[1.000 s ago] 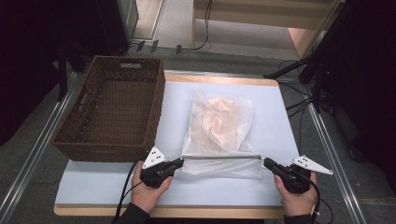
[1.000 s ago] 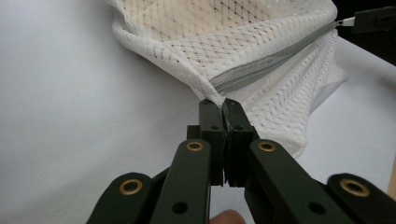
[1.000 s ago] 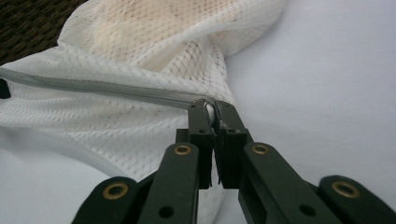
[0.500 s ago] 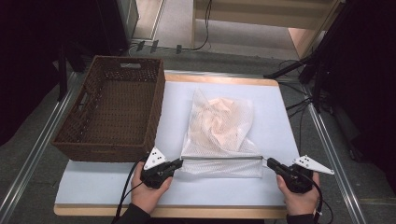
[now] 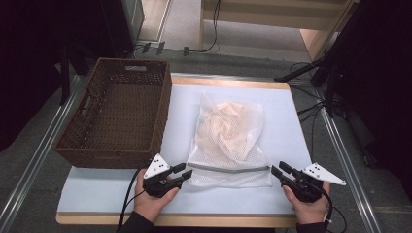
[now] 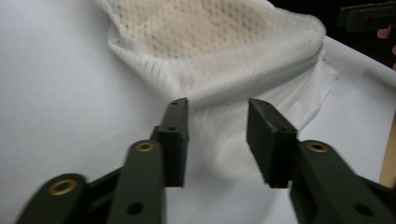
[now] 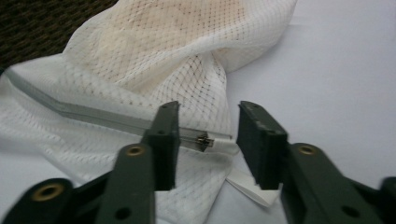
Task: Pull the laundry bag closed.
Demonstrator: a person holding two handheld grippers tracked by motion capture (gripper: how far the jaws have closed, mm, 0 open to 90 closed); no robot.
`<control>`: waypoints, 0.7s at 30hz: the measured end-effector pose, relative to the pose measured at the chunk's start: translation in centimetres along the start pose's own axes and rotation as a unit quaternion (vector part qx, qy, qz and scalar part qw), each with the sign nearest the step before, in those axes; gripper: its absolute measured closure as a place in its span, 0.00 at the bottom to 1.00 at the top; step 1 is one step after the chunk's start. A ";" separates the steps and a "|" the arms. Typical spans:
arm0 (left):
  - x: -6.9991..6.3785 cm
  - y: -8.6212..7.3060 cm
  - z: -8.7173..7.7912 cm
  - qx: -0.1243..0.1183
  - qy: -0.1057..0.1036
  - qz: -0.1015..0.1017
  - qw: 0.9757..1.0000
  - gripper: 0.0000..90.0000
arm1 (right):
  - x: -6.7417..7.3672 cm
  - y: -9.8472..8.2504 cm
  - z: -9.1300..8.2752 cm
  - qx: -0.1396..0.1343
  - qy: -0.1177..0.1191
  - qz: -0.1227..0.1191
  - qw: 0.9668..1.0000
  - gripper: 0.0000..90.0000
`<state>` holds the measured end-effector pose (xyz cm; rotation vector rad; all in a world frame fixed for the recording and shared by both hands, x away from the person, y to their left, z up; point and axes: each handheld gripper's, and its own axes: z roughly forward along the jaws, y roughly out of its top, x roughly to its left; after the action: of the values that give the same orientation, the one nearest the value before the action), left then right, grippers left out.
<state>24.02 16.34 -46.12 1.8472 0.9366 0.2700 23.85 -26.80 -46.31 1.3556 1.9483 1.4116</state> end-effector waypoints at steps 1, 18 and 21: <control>0.0 0.0 -0.1 -0.004 0.001 0.000 1.000 0.58 | 0.0 0.0 0.1 -0.001 0.000 -0.001 1.000 0.54; 1.2 -0.2 -2.6 -0.034 -0.024 0.008 0.999 0.00 | -1.0 -0.1 -0.5 0.005 -0.006 0.003 1.000 0.01; 1.6 -0.4 -3.2 -0.035 -0.018 0.006 0.999 0.00 | -1.4 -0.3 -0.8 0.006 -0.009 0.007 1.000 0.01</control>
<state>23.14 19.71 -45.32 1.7897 0.8809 0.2735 23.80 -28.42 -46.53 1.3847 1.9433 1.3903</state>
